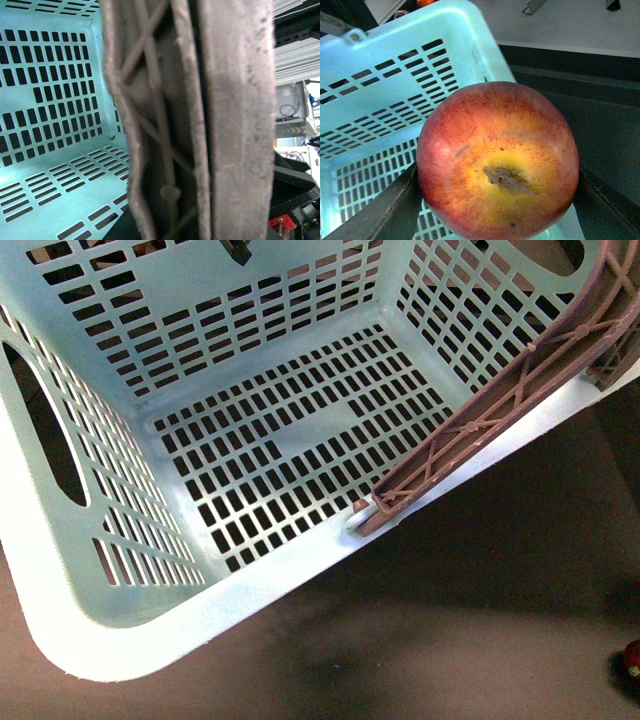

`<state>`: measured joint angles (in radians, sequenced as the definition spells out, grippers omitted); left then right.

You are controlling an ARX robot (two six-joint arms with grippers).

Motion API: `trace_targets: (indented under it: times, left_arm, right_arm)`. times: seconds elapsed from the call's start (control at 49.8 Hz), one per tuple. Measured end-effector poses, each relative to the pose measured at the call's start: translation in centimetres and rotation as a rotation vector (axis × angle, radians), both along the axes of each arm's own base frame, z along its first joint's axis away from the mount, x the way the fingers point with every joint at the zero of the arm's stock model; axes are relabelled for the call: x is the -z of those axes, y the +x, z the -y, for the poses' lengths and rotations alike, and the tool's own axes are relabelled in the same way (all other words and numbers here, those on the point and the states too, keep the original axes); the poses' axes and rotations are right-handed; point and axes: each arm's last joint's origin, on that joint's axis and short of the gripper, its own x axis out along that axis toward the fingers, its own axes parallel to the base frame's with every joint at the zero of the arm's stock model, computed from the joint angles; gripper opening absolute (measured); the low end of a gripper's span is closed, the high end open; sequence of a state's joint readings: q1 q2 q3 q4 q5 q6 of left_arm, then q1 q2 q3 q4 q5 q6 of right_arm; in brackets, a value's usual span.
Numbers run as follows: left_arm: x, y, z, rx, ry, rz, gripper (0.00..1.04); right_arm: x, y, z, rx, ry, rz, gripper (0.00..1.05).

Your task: Pick apple with right arm and hold basket with left

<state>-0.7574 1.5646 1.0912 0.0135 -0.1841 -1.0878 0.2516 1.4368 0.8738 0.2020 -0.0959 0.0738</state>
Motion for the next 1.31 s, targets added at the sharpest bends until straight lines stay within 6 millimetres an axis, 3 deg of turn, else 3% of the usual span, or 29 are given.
trace_targets:
  times: [0.1, 0.221, 0.281, 0.422, 0.562, 0.703, 0.783, 0.884, 1.024, 1.305]
  left_arm:
    - [0.0, 0.0, 0.0, 0.000, 0.000, 0.000, 0.16]
    - [0.0, 0.0, 0.0, 0.001, -0.001, -0.001, 0.16]
    - [0.0, 0.0, 0.0, 0.001, -0.001, 0.000, 0.16]
    - [0.1, 0.0, 0.0, 0.010, -0.005, -0.009, 0.16]
    - [0.1, 0.0, 0.0, -0.008, 0.008, 0.000, 0.16]
    - [0.1, 0.0, 0.0, 0.001, 0.002, -0.004, 0.16]
    - [0.1, 0.0, 0.0, 0.011, -0.004, -0.009, 0.16]
    - [0.1, 0.0, 0.0, 0.003, -0.004, -0.008, 0.16]
    - [0.1, 0.0, 0.0, -0.007, 0.002, -0.003, 0.16]
    - [0.1, 0.0, 0.0, 0.004, -0.006, -0.010, 0.16]
  right_arm:
    - [0.4, -0.4, -1.1, -0.033, 0.007, -0.018, 0.75]
    - [1.1, -0.8, -1.5, -0.044, 0.000, -0.042, 0.96]
    - [1.2, -1.0, -1.3, -0.027, -0.006, -0.042, 0.96]
    - [0.3, -1.7, 0.4, 0.080, -0.019, 0.009, 0.96]
    - [-0.9, -3.3, 3.7, 0.264, -0.045, 0.068, 0.96]
    - [-1.3, -4.0, 4.8, 0.325, -0.053, 0.093, 0.96]
    - [-0.2, -4.8, 5.1, 0.326, -0.039, 0.264, 0.81]
    - [1.4, -6.7, 5.7, 0.329, -0.028, 0.354, 0.64]
    - [3.0, -9.1, 6.4, 0.326, -0.035, 0.373, 0.38]
    - [5.1, -11.8, 7.6, 0.310, -0.039, 0.364, 0.02]
